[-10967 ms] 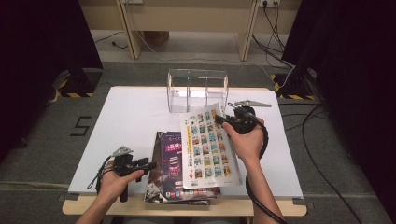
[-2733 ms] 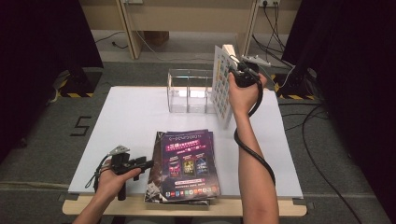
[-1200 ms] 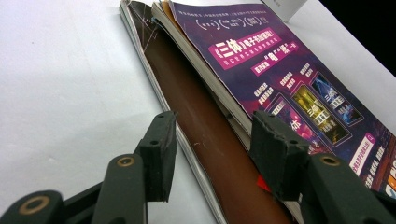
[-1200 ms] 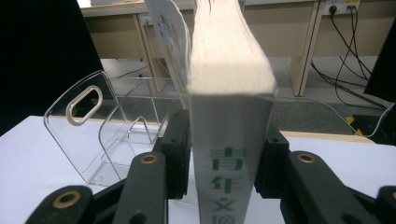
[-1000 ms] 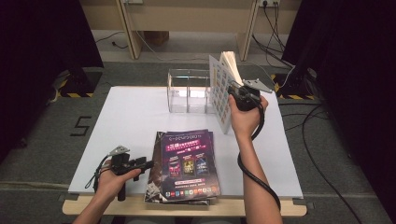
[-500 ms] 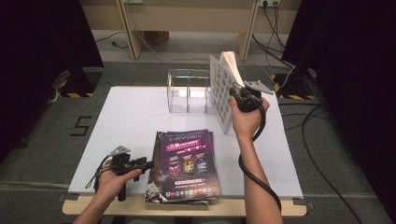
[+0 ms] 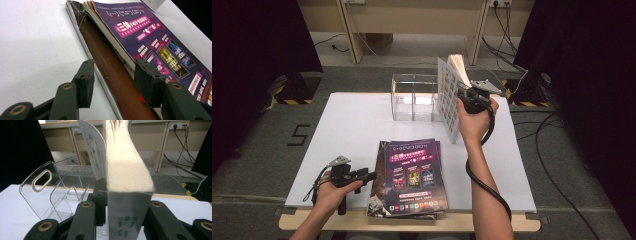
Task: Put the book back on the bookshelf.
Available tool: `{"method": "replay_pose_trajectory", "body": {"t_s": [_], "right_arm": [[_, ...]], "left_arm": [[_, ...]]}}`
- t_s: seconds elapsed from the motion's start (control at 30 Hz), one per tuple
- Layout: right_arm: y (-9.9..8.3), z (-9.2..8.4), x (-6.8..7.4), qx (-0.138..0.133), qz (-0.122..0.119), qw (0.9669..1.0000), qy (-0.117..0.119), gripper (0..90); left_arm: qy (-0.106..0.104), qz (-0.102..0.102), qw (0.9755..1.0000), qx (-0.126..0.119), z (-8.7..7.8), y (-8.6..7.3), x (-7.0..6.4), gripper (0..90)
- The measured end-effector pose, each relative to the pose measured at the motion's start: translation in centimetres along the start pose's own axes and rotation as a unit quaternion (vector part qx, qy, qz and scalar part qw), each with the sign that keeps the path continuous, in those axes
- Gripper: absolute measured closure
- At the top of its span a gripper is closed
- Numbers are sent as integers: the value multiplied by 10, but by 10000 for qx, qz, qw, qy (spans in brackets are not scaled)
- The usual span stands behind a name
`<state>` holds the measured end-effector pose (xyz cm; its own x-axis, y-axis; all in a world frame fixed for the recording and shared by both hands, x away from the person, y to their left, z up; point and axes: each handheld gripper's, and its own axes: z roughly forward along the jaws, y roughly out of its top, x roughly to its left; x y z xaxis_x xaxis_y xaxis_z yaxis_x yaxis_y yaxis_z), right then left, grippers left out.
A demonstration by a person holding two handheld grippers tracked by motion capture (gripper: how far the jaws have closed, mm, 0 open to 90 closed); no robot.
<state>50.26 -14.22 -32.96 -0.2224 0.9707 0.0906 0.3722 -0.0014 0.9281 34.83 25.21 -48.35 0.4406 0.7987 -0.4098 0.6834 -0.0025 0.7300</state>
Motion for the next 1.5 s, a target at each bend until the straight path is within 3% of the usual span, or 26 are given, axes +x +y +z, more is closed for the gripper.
{"method": "replay_pose_trajectory", "body": {"t_s": [0.23, 1.1, 1.5], "right_arm": [[6, 1, -1, 186, 98, 9998, 14, 739], [38, 31, 11, -184, 252, 9995, -96, 742], [34, 47, 7, -439, 255, 9982, -308, 740]], "left_arm": [[-9, -33, 10000, 1, 1, -1, 0, 501], [36, -75, 9999, -91, -3, 2, 4, 510], [47, -69, 9999, -83, -4, 2, 6, 513]]}}
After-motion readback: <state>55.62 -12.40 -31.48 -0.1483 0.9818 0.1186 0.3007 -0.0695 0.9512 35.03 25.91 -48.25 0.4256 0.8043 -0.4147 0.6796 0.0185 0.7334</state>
